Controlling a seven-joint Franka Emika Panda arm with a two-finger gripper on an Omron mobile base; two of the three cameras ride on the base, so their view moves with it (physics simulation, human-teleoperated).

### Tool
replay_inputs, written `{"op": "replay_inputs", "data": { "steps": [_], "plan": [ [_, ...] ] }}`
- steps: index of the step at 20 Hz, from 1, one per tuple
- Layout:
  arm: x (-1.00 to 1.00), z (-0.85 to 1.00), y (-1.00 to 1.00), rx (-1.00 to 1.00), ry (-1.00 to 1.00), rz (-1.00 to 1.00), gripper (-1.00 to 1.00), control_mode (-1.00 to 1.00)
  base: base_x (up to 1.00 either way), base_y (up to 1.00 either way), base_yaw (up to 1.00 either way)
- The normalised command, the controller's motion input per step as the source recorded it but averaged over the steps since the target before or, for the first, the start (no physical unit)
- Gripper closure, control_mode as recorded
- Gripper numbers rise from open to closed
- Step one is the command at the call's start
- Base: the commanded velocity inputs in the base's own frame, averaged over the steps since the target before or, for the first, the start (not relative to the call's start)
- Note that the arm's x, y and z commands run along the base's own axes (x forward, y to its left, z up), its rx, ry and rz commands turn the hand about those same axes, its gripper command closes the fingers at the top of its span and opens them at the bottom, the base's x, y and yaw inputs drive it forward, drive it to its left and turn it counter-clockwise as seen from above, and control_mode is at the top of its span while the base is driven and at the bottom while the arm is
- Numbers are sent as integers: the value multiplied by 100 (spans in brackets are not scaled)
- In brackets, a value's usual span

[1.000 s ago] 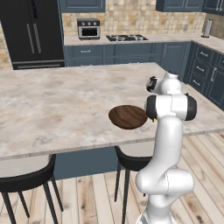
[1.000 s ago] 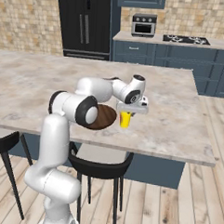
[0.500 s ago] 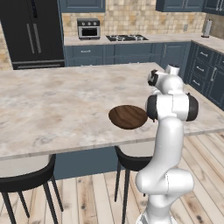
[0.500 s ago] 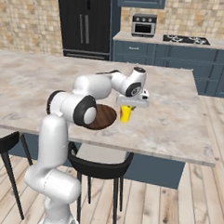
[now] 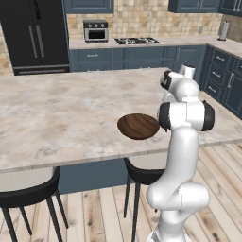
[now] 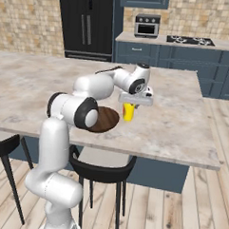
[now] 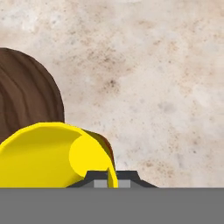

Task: Place the cup inside the bowl on the dining table and move the bowl to any counter.

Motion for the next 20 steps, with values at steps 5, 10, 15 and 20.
{"op": "replay_inputs", "data": {
  "steps": [5,10,15,20],
  "plan": [
    [-1,12,17,0,0,0,100,-100,0,0,0],
    [-4,4,29,0,0,0,100,-100,0,0,0],
    [-6,1,30,0,0,0,100,-100,0,0,0],
    [-4,0,31,0,0,0,100,-100,0,0,0]
  ]
}}
